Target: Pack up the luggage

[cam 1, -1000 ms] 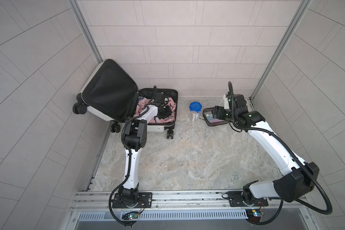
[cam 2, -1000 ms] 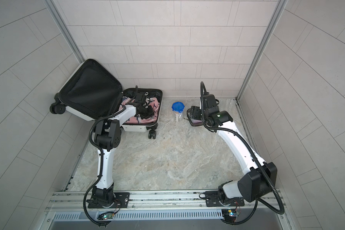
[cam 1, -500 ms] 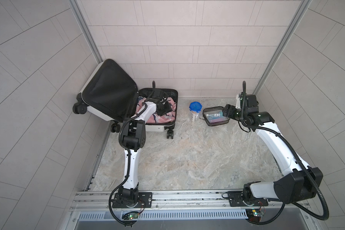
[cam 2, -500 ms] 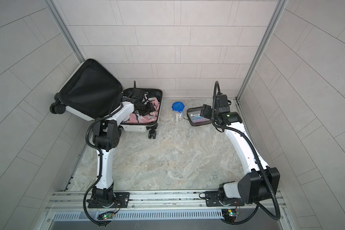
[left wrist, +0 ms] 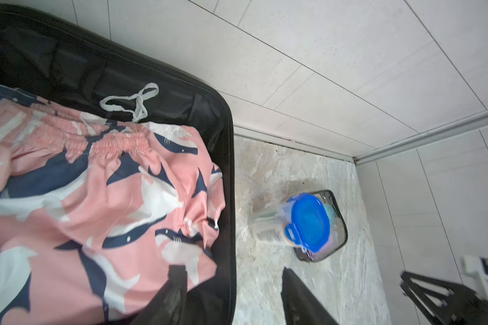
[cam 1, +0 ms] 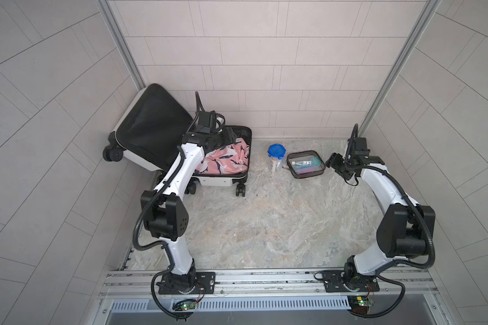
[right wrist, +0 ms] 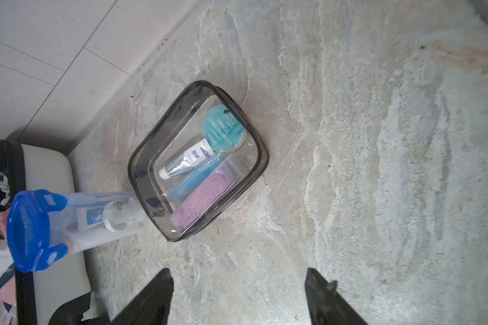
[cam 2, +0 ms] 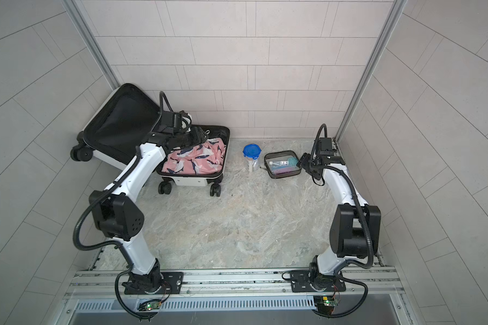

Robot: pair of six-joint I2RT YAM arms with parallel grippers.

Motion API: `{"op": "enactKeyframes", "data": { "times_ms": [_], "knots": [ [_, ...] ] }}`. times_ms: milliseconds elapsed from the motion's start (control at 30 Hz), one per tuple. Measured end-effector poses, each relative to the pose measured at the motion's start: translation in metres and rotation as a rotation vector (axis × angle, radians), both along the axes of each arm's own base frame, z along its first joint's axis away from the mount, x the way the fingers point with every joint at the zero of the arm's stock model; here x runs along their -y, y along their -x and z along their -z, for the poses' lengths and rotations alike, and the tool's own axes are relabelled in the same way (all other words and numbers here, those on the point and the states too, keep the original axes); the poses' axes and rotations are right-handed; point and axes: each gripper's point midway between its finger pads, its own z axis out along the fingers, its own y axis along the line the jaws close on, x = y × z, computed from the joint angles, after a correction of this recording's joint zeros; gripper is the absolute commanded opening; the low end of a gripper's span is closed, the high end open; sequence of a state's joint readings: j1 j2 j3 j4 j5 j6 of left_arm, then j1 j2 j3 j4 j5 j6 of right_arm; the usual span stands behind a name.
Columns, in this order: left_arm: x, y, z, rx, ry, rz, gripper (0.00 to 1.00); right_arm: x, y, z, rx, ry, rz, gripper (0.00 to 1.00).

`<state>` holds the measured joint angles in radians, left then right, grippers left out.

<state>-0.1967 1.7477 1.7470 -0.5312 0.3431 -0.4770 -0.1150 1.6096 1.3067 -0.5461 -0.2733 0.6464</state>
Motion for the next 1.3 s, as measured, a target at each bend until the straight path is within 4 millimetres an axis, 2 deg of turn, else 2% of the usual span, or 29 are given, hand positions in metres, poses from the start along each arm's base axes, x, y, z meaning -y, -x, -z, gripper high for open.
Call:
{"op": "enactKeyframes", "data": {
  "times_ms": [100,233,300,367,467,567,767,933,1067,1167,1300],
  "knots": [
    [-0.007,0.038,-0.014,0.063,0.022,-0.004,0.61,-0.001,-0.009,0.021,-0.037,-0.035,0.005,0.73],
    [-0.016,0.088,-0.005,0.09,0.062,-0.018,0.61,-0.005,-0.024,0.045,-0.072,-0.08,0.008,0.71],
    [-0.02,0.109,0.011,0.081,0.082,-0.027,0.61,-0.006,-0.032,0.056,-0.086,-0.098,0.01,0.67],
    [-0.024,0.13,0.034,0.051,0.093,-0.038,0.62,-0.008,-0.04,0.066,-0.101,-0.121,0.009,0.6],
    [-0.029,0.16,0.066,0.001,0.112,-0.057,0.62,-0.01,-0.048,0.081,-0.121,-0.155,0.012,0.56],
    [-0.033,0.181,0.086,-0.027,0.129,-0.069,0.62,-0.012,-0.051,0.091,-0.133,-0.179,0.018,0.52],
    [-0.038,0.206,0.108,-0.048,0.162,-0.093,0.62,-0.013,-0.06,0.092,-0.105,-0.203,0.037,0.47],
    [-0.036,0.214,0.127,-0.095,0.188,-0.1,0.62,-0.013,-0.069,0.098,-0.078,-0.227,0.06,0.42],
    [-0.032,0.218,0.134,-0.12,0.205,-0.098,0.62,-0.014,-0.071,0.108,-0.065,-0.251,0.082,0.37],
    [-0.028,0.218,0.134,-0.123,0.215,-0.092,0.62,-0.014,-0.073,0.109,-0.044,-0.27,0.1,0.29],
    [-0.025,0.218,0.132,-0.116,0.223,-0.082,0.62,-0.013,-0.08,0.107,-0.004,-0.289,0.121,0.12]
  ]
}}
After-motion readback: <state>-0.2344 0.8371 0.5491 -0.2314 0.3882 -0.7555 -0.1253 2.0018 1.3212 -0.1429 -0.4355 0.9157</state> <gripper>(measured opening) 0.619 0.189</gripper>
